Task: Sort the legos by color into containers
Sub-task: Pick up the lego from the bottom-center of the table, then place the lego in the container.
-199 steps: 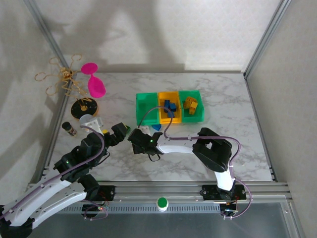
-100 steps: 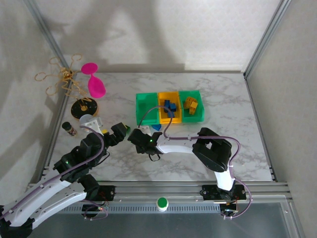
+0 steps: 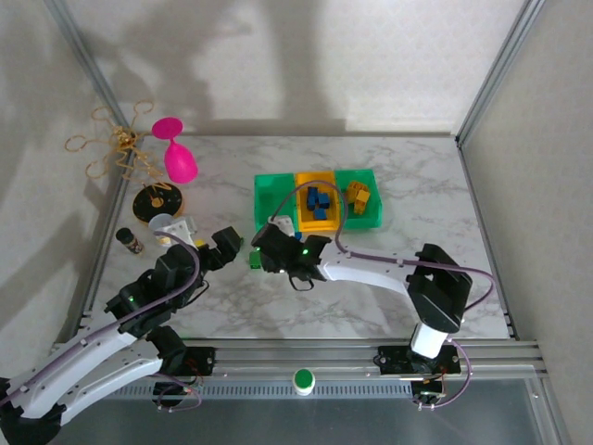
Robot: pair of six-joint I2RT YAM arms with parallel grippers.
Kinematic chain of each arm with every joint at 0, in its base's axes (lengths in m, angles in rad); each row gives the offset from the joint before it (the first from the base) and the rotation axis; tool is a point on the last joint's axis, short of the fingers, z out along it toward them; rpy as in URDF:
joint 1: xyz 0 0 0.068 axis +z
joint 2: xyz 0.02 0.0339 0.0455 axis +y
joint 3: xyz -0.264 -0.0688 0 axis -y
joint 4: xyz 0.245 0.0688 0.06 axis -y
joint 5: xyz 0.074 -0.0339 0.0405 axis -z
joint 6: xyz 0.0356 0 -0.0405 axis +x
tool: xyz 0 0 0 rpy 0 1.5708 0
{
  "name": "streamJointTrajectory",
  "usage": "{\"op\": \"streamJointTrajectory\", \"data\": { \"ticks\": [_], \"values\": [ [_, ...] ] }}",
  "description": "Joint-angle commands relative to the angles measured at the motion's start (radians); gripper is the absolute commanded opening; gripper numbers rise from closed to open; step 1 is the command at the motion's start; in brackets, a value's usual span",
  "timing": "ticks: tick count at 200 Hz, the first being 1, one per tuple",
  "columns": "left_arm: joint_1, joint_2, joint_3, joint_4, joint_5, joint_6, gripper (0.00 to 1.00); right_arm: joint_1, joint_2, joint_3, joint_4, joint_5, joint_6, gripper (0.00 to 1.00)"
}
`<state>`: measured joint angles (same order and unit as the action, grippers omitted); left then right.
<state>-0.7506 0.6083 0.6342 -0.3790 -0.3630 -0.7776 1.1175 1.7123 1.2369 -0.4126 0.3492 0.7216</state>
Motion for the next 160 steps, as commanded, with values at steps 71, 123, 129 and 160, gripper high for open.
{"op": "streamJointTrajectory", "data": {
  "ticks": [71, 123, 129, 160],
  "values": [
    [0.01, 0.143, 0.055, 0.161, 0.029, 0.049, 1.0, -0.322, 0.079, 0.142, 0.019, 0.008, -0.239, 0.45],
    [0.01, 0.207, 0.071, 0.207, 0.051, 0.064, 1.0, -0.419, 0.244, 0.288, 0.025, -0.042, -0.293, 0.45],
    [0.01, 0.213, 0.074, 0.209, 0.054, 0.066, 1.0, -0.431, 0.257, 0.296, 0.026, -0.043, -0.295, 0.45],
    [0.01, 0.225, 0.074, 0.211, 0.053, 0.072, 1.0, -0.469, 0.317, 0.333, 0.038, -0.056, -0.305, 0.46]
  ]
}}
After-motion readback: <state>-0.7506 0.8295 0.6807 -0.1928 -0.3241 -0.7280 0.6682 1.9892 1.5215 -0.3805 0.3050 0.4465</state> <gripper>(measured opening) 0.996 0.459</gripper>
